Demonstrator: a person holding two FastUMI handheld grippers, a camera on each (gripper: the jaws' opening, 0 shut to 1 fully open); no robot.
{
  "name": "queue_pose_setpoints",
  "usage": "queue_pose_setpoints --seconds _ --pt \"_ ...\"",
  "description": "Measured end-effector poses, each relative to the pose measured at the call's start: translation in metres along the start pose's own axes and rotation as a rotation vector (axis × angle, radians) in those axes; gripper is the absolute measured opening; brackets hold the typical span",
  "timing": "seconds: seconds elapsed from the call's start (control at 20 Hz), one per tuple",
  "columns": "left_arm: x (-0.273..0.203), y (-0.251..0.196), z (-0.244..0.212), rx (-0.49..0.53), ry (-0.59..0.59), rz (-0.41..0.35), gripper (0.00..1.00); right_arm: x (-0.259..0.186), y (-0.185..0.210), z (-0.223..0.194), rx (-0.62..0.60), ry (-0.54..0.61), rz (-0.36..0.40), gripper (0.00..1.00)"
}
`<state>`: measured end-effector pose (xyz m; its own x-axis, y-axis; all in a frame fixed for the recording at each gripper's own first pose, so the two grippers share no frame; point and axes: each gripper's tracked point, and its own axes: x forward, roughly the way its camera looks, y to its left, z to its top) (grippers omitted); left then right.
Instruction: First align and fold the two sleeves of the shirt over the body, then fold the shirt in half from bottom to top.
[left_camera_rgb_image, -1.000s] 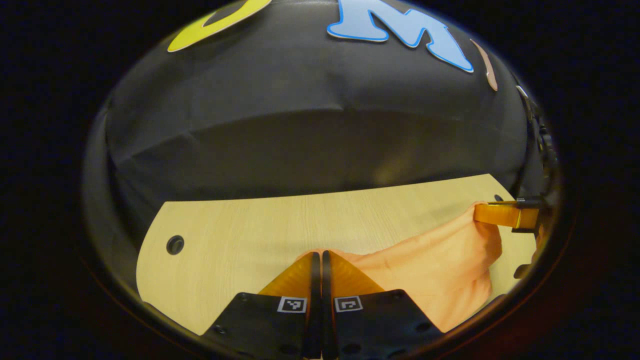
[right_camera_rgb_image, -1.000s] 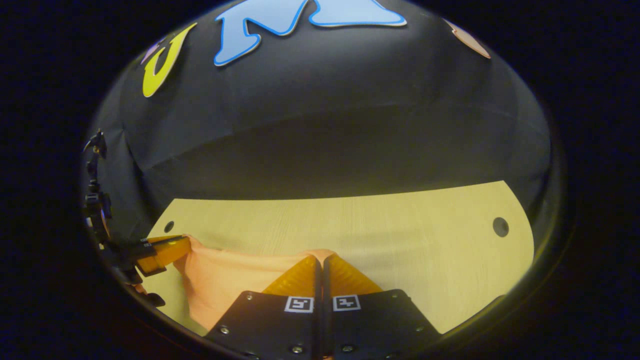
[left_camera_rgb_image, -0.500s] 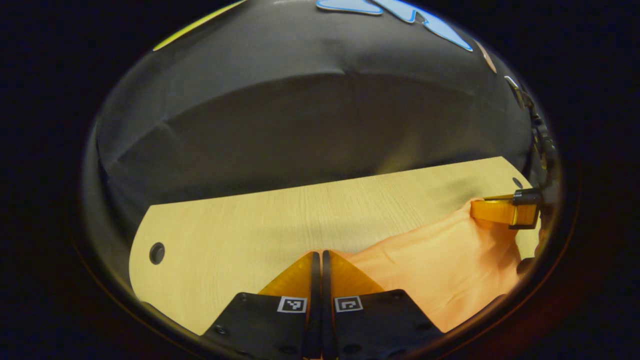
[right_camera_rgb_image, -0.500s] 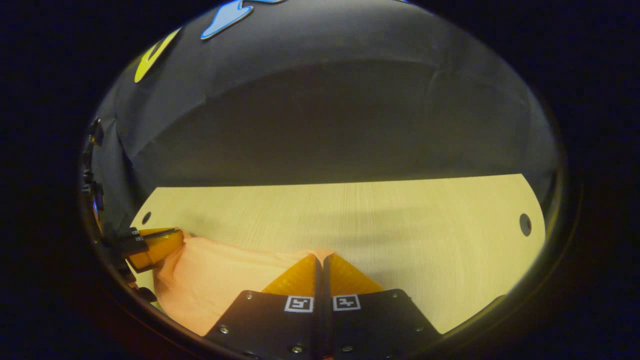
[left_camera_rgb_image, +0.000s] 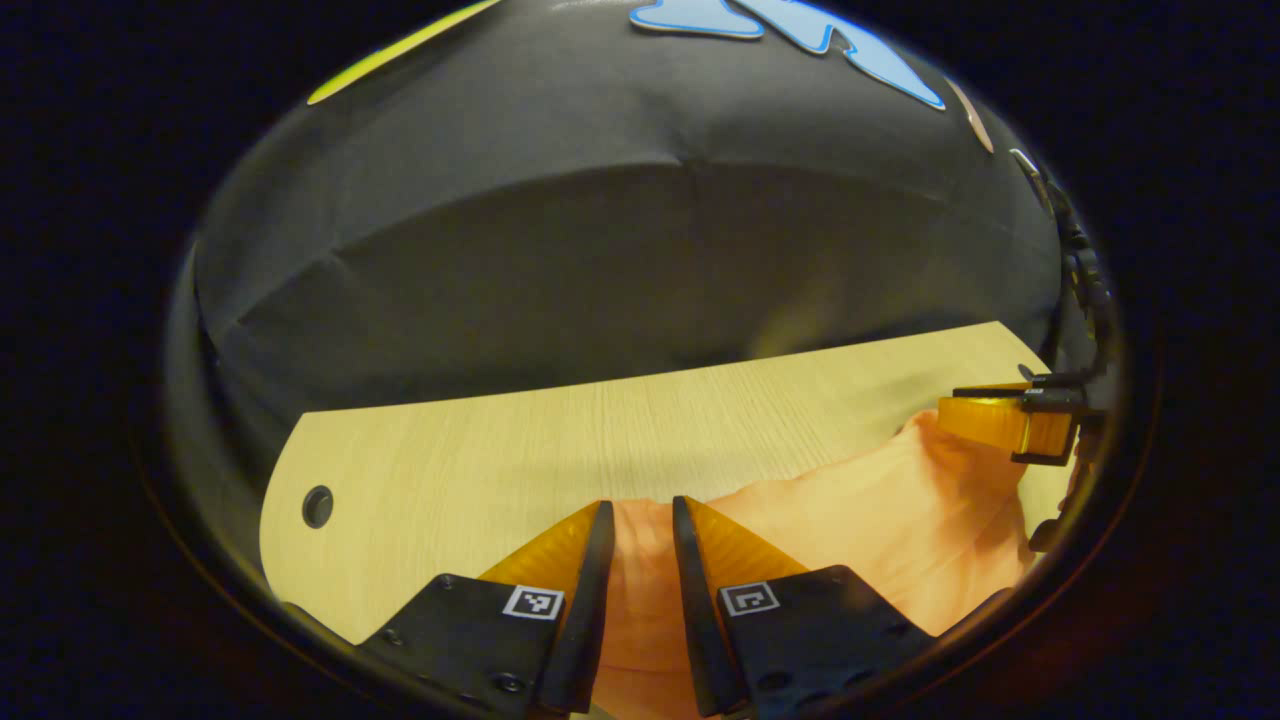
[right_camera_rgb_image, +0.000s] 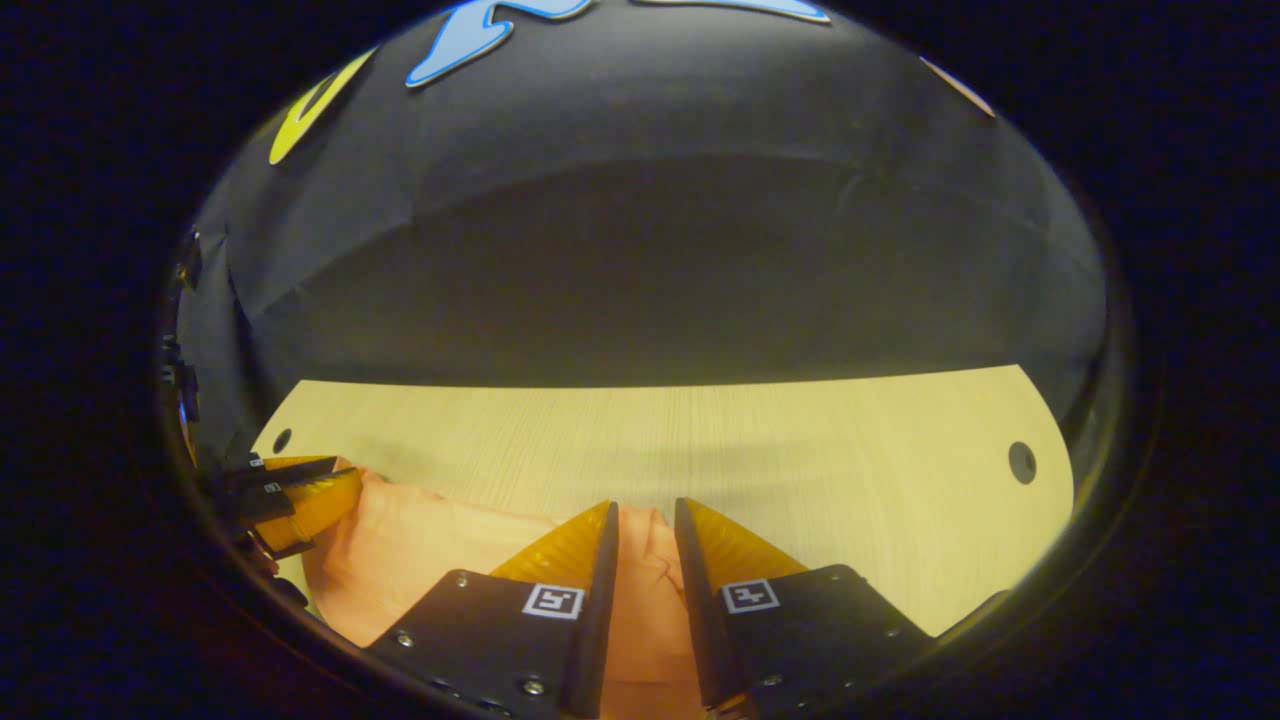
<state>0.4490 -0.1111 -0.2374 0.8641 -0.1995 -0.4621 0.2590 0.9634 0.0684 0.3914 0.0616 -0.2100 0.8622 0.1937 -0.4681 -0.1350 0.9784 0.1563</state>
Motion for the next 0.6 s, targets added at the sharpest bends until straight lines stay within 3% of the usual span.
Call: queue_pose_setpoints --seconds 0.05,0.1,0.4,0.6 --pt "-0.007 -0.001 0.004 -0.006 -0.006 -0.002 0.44 -0.008 0.000 0.004 -0.003 -0.007 0.002 0.27" --pt "-0.014 -0.002 0.009 -0.017 -0.010 -0.002 0.43 -0.017 0.000 0.005 -0.005 -0.013 0.004 0.36" --pt "-0.093 -0.016 0.024 -0.072 -0.036 -0.003 0.43 -0.088 0.003 0.010 -0.007 -0.039 0.014 0.36" --pt "-0.154 -0.030 0.013 -0.115 -0.033 -0.009 0.44 -0.160 0.007 0.001 -0.010 -0.059 0.015 0.36"
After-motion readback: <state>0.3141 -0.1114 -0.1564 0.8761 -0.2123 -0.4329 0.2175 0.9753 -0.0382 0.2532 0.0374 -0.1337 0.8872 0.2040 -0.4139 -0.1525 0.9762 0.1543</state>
